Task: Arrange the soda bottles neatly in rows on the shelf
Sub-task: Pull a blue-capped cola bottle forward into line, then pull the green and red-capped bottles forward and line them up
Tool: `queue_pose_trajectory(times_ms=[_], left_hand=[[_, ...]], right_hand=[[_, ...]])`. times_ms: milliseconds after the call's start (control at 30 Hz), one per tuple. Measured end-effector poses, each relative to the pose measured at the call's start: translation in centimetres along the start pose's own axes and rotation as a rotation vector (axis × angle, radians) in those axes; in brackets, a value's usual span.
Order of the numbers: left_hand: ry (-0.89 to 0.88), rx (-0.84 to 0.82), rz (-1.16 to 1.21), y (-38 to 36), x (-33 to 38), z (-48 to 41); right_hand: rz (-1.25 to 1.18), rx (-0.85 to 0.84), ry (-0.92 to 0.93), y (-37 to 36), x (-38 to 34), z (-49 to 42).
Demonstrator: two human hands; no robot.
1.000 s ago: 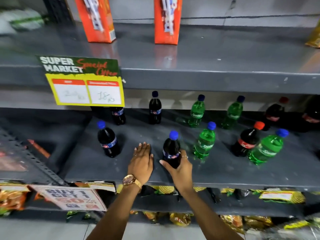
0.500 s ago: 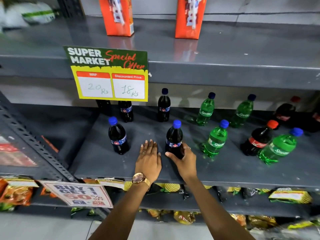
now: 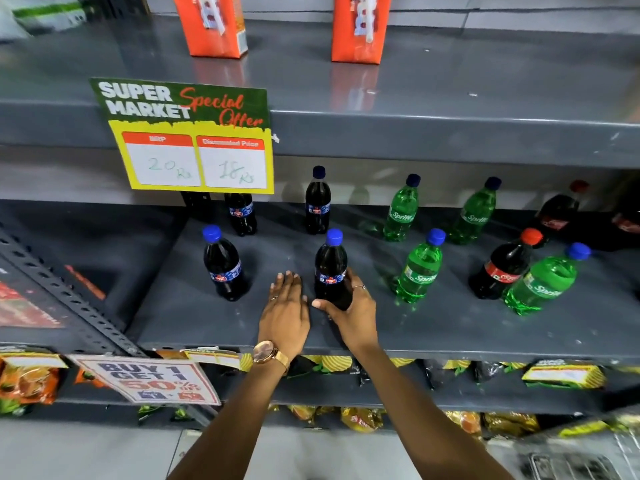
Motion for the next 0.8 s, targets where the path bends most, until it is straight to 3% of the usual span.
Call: queue_pose_trajectory(times_ms=[100, 167, 233, 367, 467, 667, 800], left_hand=[[0.016, 0.243, 0.222, 2.5, 0.3, 3.2], [-0.081, 0.345, 0.308, 3.1, 2.4, 6.2], [-0.18, 0.283, 0.382, 1.8, 5.7, 8.3], [-0.413, -0.006, 0.448, -4.0, 15.1, 10.0], [-0.421, -0.124, 0.488, -8.2, 21.2, 9.4], [-0.063, -0.132, 0.672, -14.3, 28.7, 4.7], [0.065, -0.052, 0.705, -16.9, 32.2, 3.0]], right_hand=[[-0.188, 0.035, -0.092, 2.1, 1.1, 2.2], [-0.284, 0.168, -0.11, 5.4, 2.5, 4.5], [-0.274, 0.369, -0.093, 10.1, 3.8, 6.6], [-0.309, 0.759, -0.102, 21.8, 7.0, 9.4], [-0.28, 0.931, -0.095, 30.3, 9.2, 9.1], [-0.187, 0.553, -0.176, 37.7, 13.9, 3.0], [-0.208, 0.397, -0.155, 39.7, 14.1, -1.3]])
Point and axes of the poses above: each hand's wrist, its own z-axis away from the middle knuckle, its own y-axis out of the back of the hand, x = y × z, the point moved 8 cm from there along -z, towards the middle knuckle, and after that the axes turned 1 degree about z, right-handed, at the moved point
